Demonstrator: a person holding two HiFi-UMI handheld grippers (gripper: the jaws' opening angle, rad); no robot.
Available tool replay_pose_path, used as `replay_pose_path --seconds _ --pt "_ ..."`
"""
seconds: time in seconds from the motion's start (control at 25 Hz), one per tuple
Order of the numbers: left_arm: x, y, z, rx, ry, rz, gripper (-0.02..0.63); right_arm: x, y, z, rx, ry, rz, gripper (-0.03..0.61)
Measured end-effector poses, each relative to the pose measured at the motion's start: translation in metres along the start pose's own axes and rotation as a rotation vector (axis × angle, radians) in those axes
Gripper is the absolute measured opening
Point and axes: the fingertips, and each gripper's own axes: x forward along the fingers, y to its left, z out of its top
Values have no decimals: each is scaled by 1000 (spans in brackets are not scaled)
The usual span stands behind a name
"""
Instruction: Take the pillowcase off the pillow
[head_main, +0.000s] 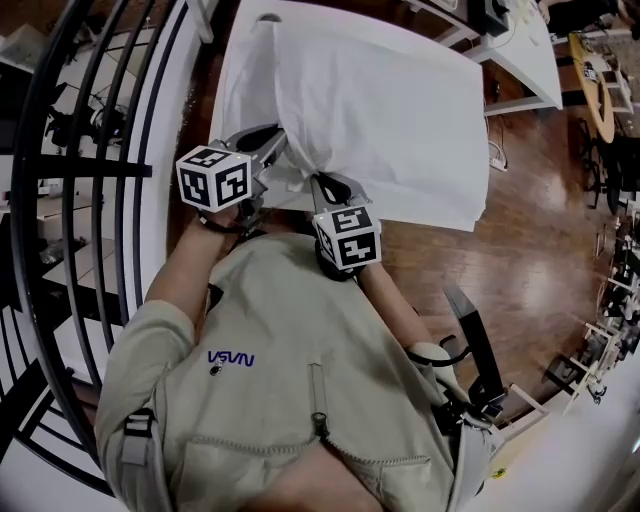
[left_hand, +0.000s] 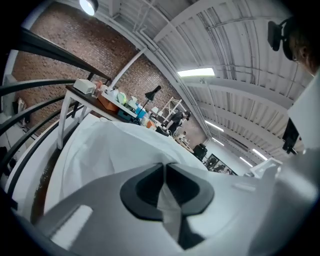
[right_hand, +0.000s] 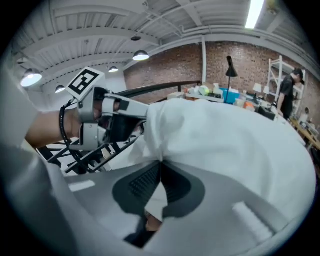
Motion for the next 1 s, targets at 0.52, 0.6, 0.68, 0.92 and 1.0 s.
replay_pose_path --seconds 0.52,0.6,0.68,0.92,1.0 --pt "-28 15 -38 34 60 21 26 -18 -83 -29 162 16 -256 9" --pt "-28 14 -61 28 97 34 25 -7 -83 -44 198 73 -227 9" --pt "-26 17 -85 34 136 59 25 4 -81 -61 251 139 -181 9" --pt "-27 24 -94 75 92 89 52 9 -67 -75 230 226 -70 44" --pt "-38 18 -84 117 59 75 61 -2 -64 -73 207 228 -35 102"
